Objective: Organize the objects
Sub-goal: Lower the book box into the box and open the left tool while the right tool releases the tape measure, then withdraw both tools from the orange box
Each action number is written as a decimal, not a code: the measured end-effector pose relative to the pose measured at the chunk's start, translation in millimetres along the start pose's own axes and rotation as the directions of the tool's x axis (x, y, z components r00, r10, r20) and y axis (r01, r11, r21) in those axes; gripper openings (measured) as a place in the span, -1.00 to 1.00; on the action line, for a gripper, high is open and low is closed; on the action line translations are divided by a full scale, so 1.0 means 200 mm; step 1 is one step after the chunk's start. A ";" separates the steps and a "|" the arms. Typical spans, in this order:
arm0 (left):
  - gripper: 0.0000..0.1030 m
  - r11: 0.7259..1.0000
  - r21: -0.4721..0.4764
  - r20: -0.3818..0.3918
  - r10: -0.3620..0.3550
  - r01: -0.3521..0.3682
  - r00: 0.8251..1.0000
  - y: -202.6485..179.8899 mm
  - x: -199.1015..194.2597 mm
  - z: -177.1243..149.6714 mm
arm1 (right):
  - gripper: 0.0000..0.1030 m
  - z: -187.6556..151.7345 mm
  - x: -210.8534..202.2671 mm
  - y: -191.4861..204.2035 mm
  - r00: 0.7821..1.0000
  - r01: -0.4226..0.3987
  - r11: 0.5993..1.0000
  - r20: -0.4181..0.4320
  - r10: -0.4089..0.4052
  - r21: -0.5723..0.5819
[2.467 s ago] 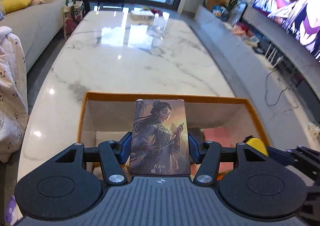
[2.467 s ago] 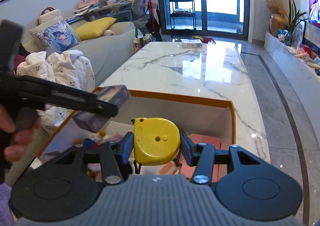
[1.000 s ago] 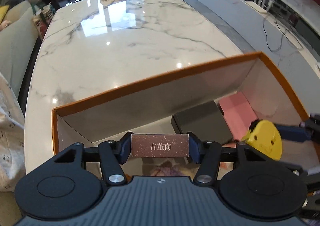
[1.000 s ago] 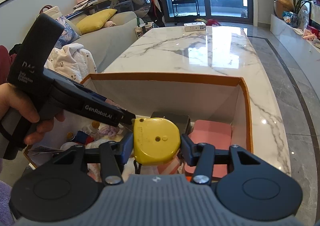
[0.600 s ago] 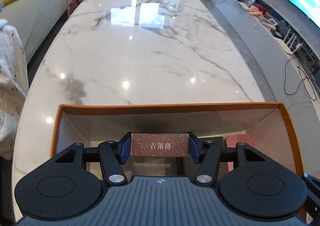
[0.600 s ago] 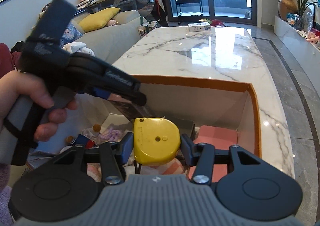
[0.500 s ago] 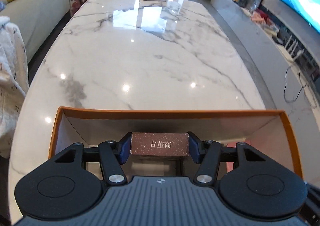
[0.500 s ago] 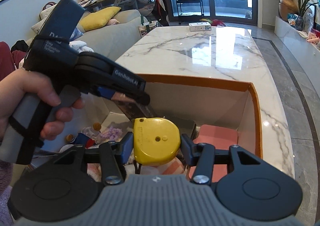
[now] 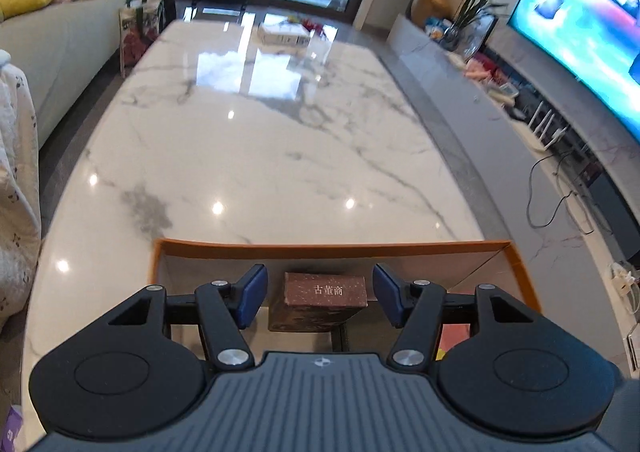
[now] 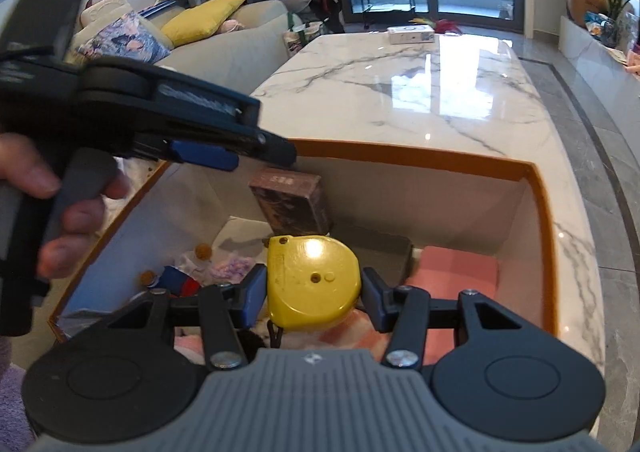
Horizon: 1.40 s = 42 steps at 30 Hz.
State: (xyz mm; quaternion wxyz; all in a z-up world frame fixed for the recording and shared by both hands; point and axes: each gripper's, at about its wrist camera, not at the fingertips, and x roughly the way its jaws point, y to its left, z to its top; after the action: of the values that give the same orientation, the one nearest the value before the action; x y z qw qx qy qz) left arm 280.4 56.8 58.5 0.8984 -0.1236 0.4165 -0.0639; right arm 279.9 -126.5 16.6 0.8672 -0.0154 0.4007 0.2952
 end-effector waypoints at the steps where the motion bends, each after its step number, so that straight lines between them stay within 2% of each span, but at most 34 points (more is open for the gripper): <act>1: 0.34 1.000 0.003 0.015 -0.001 0.001 1.000 0.01 -0.03 -0.01 | 0.02 0.02 0.02 0.01 1.000 -0.010 1.000 -0.011 0.010 0.005; 5: 0.34 1.000 0.019 0.039 0.009 -0.010 0.999 0.05 -0.11 -0.05 | 0.02 0.10 0.11 0.04 0.998 -0.035 0.998 -0.058 0.038 0.046; 9: 0.34 1.000 -0.002 0.045 -0.003 0.003 0.999 0.10 -0.15 -0.07 | 0.02 0.16 0.22 0.05 0.993 -0.027 0.992 -0.112 0.040 0.122; 13: 0.34 1.000 -0.006 0.052 -0.002 0.003 0.999 0.15 -0.17 -0.09 | 0.02 0.16 0.31 0.06 0.990 0.039 0.983 -0.141 -0.014 0.180; 16: 0.34 1.000 -0.008 0.056 -0.007 0.007 0.998 0.18 -0.18 -0.10 | 0.02 0.16 0.35 0.08 0.988 0.059 0.977 -0.152 -0.028 0.203; 25: 0.34 1.000 -0.022 0.062 0.003 -0.002 0.998 0.24 -0.19 -0.13 | 0.02 0.18 0.44 0.11 0.980 0.097 0.974 -0.193 -0.057 0.203; 33: 0.34 1.000 -0.024 0.070 0.016 -0.015 0.997 0.26 -0.23 -0.16 | 0.09 0.20 0.37 0.14 0.985 0.092 0.981 -0.156 -0.066 0.168; 34: 0.34 1.000 -0.023 0.073 0.013 -0.011 0.997 0.26 -0.24 -0.16 | 0.07 0.20 0.36 0.14 0.985 0.092 0.983 -0.156 -0.067 0.160; 35: 0.34 1.000 -0.023 0.075 0.009 -0.007 0.997 0.26 -0.24 -0.16 | -0.10 0.20 0.35 0.14 0.985 0.090 0.984 -0.159 -0.066 0.154; 38: 0.34 1.000 -0.023 0.077 0.009 -0.007 0.997 0.26 -0.25 -0.17 | -0.37 0.20 0.36 0.14 0.982 0.081 0.985 -0.182 -0.052 0.155; 42: 0.34 1.000 -0.024 0.078 0.021 -0.019 0.997 0.27 -0.28 -0.18 | -0.43 0.16 0.42 0.13 0.973 0.097 0.983 -0.225 -0.061 0.154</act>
State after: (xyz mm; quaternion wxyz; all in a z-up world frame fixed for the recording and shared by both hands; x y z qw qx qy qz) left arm 216.7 114.2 61.9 0.9131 -0.1324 0.3831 -0.0452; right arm 331.8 -54.5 -15.4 0.8272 0.0075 0.5158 0.2230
